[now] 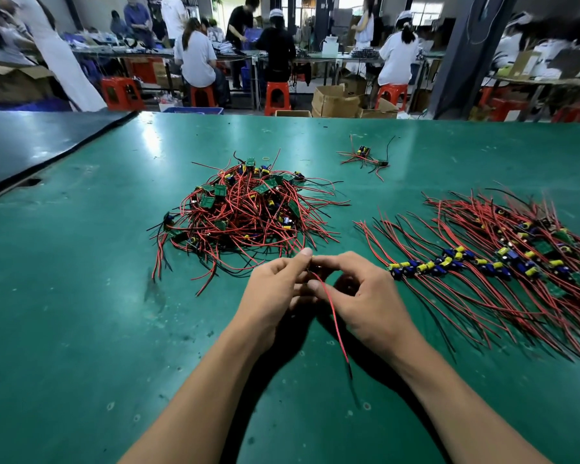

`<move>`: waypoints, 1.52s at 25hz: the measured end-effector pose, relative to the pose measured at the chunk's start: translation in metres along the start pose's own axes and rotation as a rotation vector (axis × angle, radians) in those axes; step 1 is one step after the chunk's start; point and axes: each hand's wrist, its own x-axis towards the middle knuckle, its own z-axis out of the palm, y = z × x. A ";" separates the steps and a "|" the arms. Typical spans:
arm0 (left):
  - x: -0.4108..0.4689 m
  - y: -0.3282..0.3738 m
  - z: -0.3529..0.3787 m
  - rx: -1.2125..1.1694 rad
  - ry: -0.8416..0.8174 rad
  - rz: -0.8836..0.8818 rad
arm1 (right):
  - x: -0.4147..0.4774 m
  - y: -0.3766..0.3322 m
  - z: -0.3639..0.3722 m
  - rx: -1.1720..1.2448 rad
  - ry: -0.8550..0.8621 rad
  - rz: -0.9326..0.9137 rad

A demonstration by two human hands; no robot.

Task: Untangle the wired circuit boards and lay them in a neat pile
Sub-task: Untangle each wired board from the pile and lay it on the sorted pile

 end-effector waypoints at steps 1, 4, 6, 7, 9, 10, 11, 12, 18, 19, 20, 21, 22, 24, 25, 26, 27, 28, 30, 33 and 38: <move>-0.001 0.001 -0.001 -0.018 -0.010 -0.011 | 0.000 -0.001 -0.003 0.022 -0.034 0.008; -0.003 0.000 -0.002 -0.101 -0.043 -0.016 | -0.001 -0.005 -0.009 0.232 -0.093 0.113; -0.002 -0.001 -0.002 -0.106 -0.048 -0.023 | 0.000 -0.006 -0.009 0.440 -0.059 0.213; -0.002 -0.001 -0.002 -0.096 -0.060 -0.030 | 0.001 -0.006 -0.009 0.510 -0.025 0.261; -0.003 -0.002 -0.004 -0.061 -0.116 -0.036 | 0.003 -0.003 -0.010 0.571 0.032 0.351; -0.004 -0.002 -0.004 -0.034 -0.150 -0.031 | 0.004 -0.002 -0.010 0.574 0.046 0.391; -0.005 -0.002 -0.004 -0.006 -0.175 -0.023 | 0.005 -0.001 -0.010 0.575 0.044 0.425; -0.007 -0.002 -0.005 0.019 -0.191 -0.014 | 0.006 -0.001 -0.010 0.588 0.027 0.457; -0.015 -0.004 0.001 0.156 -0.242 0.048 | 0.004 0.000 -0.012 0.717 -0.148 0.540; -0.015 -0.004 0.002 0.152 -0.240 0.048 | 0.004 0.000 -0.013 0.731 -0.137 0.545; -0.015 -0.004 0.003 0.150 -0.236 0.047 | 0.004 0.000 -0.012 0.743 -0.121 0.542; -0.015 -0.004 0.003 0.159 -0.231 0.048 | 0.004 -0.001 -0.012 0.753 -0.108 0.531; -0.015 -0.004 0.003 0.180 -0.227 0.055 | 0.004 -0.001 -0.011 0.751 -0.101 0.518; -0.015 -0.005 0.000 0.222 -0.222 0.071 | 0.003 -0.001 -0.010 0.714 -0.103 0.493; -0.016 -0.005 -0.002 0.229 -0.222 0.073 | 0.003 -0.001 -0.009 0.701 -0.108 0.489; -0.017 -0.005 -0.005 0.224 -0.225 0.073 | 0.002 0.000 -0.008 0.701 -0.117 0.492; -0.019 -0.005 -0.007 0.211 -0.226 0.075 | 0.002 -0.001 -0.008 0.712 -0.132 0.500; -0.020 -0.005 -0.007 0.199 -0.218 0.077 | 0.002 -0.002 -0.008 0.731 -0.148 0.508; -0.020 -0.005 -0.005 0.197 -0.177 0.085 | 0.002 -0.003 -0.007 0.771 -0.163 0.524; -0.017 -0.005 0.001 0.235 -0.146 0.116 | 0.004 -0.002 -0.010 0.766 -0.150 0.539; -0.014 -0.003 0.001 0.230 -0.148 0.118 | 0.007 0.005 -0.009 0.773 -0.151 0.551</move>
